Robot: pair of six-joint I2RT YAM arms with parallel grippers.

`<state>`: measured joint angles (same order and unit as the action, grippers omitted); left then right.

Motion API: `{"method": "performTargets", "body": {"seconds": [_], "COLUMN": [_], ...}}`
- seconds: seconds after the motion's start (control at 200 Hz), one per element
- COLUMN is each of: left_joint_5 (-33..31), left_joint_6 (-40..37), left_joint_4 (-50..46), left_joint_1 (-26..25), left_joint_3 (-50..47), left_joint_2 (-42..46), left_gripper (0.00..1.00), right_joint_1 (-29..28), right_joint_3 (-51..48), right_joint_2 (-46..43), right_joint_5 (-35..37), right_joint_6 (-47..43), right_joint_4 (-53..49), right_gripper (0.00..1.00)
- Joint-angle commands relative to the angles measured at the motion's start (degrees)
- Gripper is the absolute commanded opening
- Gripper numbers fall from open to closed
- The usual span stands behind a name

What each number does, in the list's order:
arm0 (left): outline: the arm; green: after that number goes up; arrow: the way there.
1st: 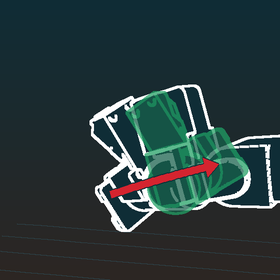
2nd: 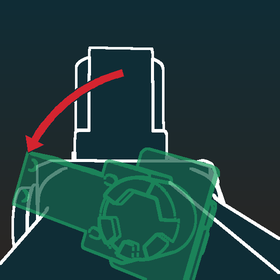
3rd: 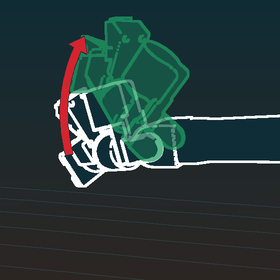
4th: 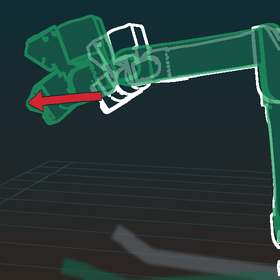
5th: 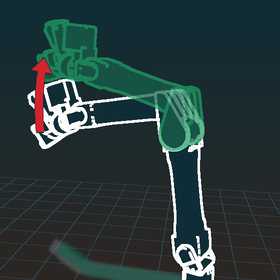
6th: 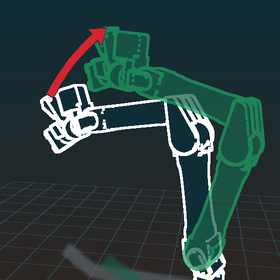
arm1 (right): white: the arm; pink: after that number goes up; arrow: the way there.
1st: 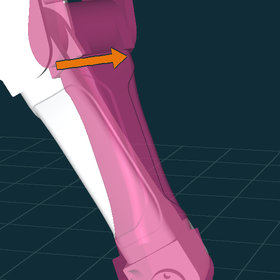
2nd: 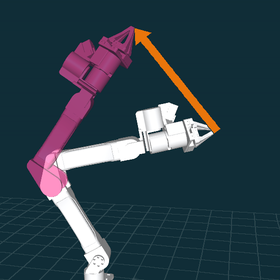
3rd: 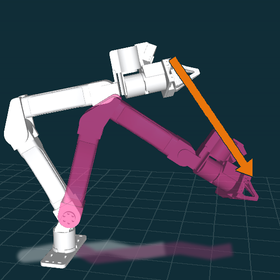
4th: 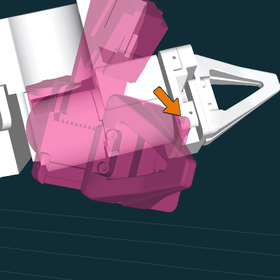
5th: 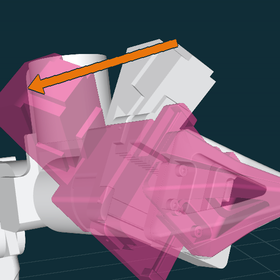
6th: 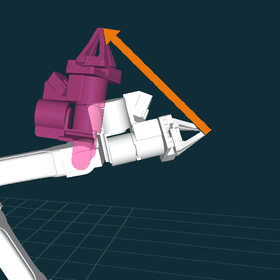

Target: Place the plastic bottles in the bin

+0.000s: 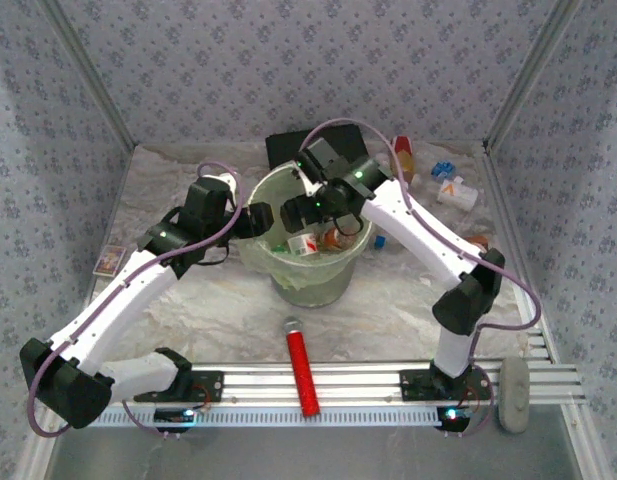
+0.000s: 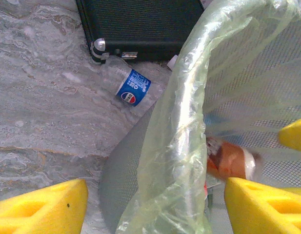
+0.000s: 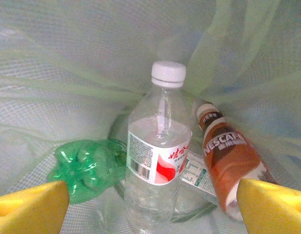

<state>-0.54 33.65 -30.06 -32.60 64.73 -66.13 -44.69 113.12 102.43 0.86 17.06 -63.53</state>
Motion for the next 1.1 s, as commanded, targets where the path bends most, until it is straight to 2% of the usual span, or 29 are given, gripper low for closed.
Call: {"method": "performTargets", "body": {"seconds": [0.0, 0.06, 0.195, 0.34, 0.455, 0.62, 0.7, 0.785, 0.85, 0.964, 1.094], "left_joint_5": [-0.5, -0.4, -0.3, -0.3, -0.2, -0.1, -0.2, -0.1, -0.1, 0.1, 0.1], "left_joint_6": [-1.0, -1.1, -1.1, -1.2, -1.2, -1.3, -1.2, -1.2, -1.1, -1.2, -1.2], "left_joint_4": [-1.2, -1.1, -1.1, -1.1, -1.0, -1.2, -1.1, -1.1, -1.0, -1.0, -0.9], "left_joint_1": [0.4, 0.4, 0.4, 0.4, 0.4, 0.4, 0.5, 0.5, 0.6, 0.6, 0.6], "left_joint_3": [0.9, 0.9, 1.0, 0.8, 0.8, 1.0, 0.9, 0.9, 1.0, 1.3, 1.3], "left_joint_2": [-0.5, -0.6, -0.6, -0.5, -0.6, -0.6, -0.5, -0.7, -0.8, -1.2, -1.5], "left_gripper": [0.74, 0.74, 0.74, 0.75, 0.74, 0.74, 0.74, 0.74, 0.74, 0.74, 0.75], "right_joint_1": [1.6, 3.3, 7.9, 17.2, 23.8, 35.4, 41.4, 48.0, 52.9, 59.1, 64.1], "right_joint_3": [3.9, 4.4, 2.5, -3.3, -7.2, -14.8, -20.6, -26.3, -30.6, -38.9, -44.3], "right_joint_2": [-5.2, -6.9, -11.9, -18.2, -21.1, -21.9, -22.1, -21.5, -21.1, -20.5, -17.6], "right_joint_5": [0.5, 0.2, -1.5, -8.7, -6.0, -3.3, -5.6, -4.9, -6.0, -8.3, -12.0], "right_joint_6": [-1.3, -1.0, -0.1, 3.5, 5.2, 9.4, 10.8, 17.8, 18.5, 22.1, 26.4], "right_joint_4": [-4.0, -4.4, -3.0, 1.7, 2.0, 2.7, 6.9, 10.5, 15.0, 23.7, 28.8], "right_gripper": [0.95, 1.0, 1.0, 1.0, 1.0, 1.0, 1.0, 1.0, 1.0, 1.0, 1.0]}}
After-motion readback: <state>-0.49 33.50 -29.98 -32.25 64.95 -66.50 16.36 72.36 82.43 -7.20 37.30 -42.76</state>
